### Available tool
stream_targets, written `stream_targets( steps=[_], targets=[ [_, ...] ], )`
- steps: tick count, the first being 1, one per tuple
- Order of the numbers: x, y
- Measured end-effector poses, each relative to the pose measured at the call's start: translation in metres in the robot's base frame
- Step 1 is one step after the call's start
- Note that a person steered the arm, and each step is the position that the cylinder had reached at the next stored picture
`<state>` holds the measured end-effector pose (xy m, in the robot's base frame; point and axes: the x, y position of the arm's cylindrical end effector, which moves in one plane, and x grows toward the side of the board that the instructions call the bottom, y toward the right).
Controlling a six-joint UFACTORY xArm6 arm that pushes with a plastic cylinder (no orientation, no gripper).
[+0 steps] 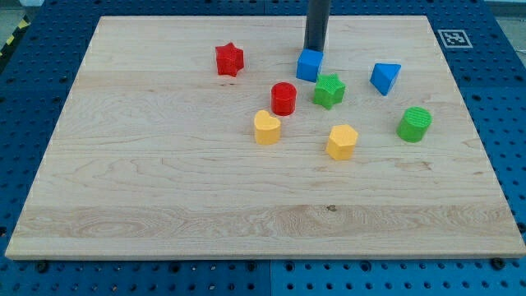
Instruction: Move the blue cube a bit left
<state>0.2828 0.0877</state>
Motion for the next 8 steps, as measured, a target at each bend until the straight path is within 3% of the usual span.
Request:
stream_targets(
  steps=[2,3,8],
  targets=[
    [0.036,0.062],
    [0.054,0.062],
    [0.055,0.023]
  ],
)
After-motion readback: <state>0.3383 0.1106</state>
